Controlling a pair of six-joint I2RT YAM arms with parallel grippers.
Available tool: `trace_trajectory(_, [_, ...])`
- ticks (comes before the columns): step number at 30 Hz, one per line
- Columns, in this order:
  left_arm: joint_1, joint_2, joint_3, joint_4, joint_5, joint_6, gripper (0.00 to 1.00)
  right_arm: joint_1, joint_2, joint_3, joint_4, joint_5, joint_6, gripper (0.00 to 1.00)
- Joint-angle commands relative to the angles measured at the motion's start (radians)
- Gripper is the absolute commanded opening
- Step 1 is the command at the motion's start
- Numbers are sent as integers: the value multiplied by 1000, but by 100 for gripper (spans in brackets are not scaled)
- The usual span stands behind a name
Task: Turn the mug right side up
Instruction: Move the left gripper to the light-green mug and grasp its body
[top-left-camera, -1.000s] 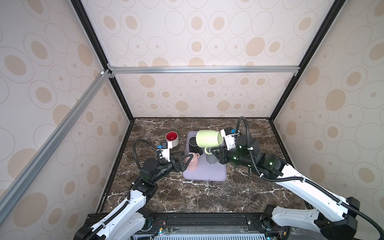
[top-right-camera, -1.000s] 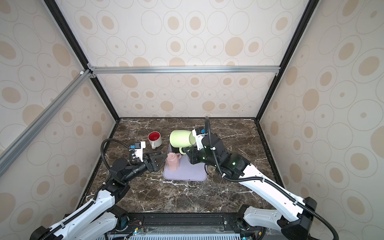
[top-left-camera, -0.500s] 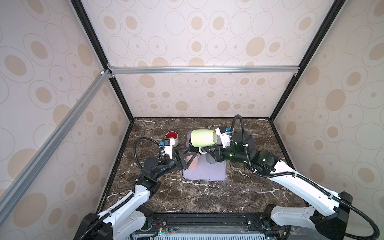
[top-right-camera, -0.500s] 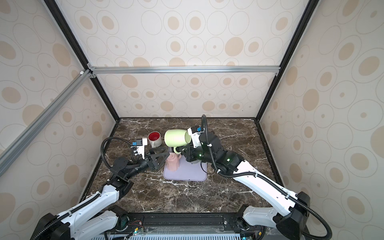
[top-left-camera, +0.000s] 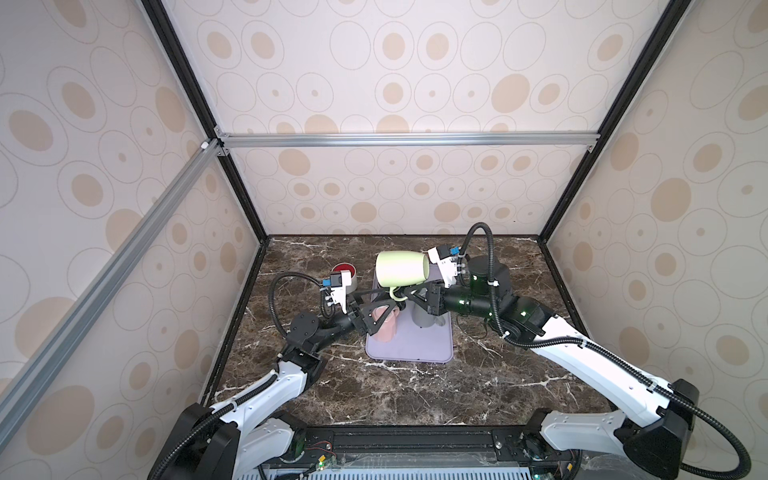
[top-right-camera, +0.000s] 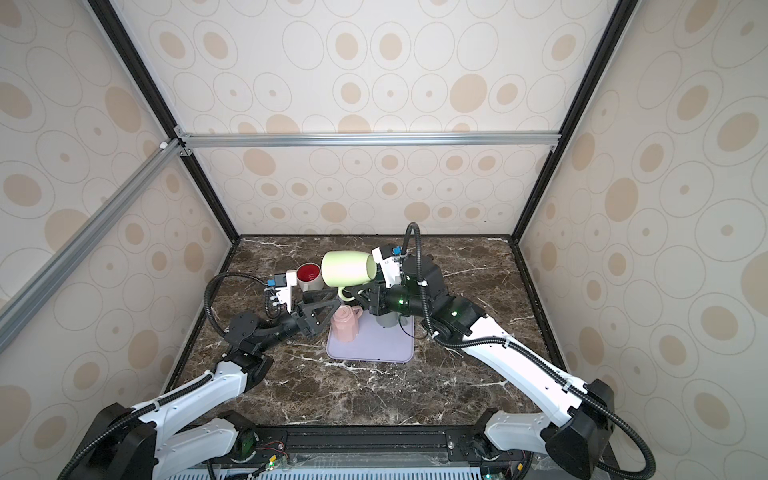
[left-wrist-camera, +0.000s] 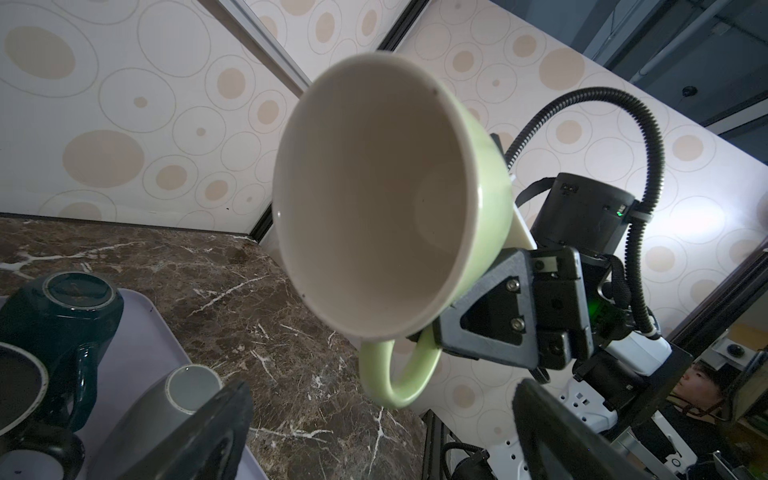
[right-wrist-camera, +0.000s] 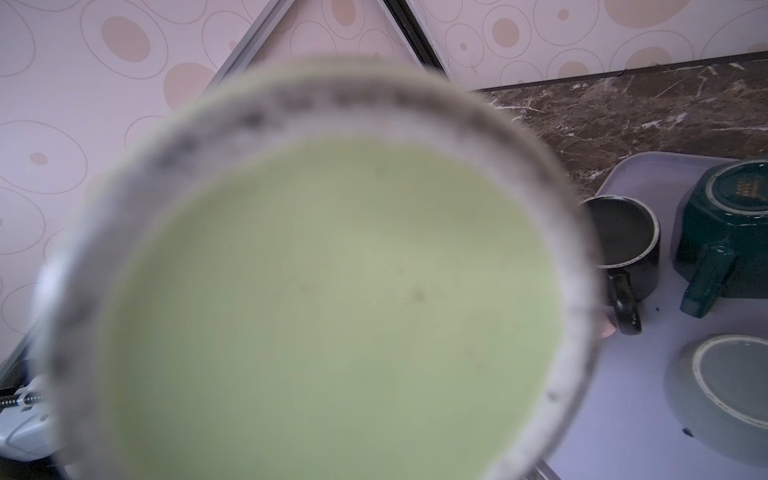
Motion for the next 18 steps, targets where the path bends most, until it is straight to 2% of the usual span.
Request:
trace_trajectory(1, [-5,21,53,102,31,-36,92,-8,-9,10,124,-52,5,0])
trace_trajectory(11, [-7,131,78,326,83,-164,67,-18,30,27,147,-96,18,0])
trace_trajectory(18, [-7,165,82,357,101,-193,51,-25,51,19,170,-114,25,0])
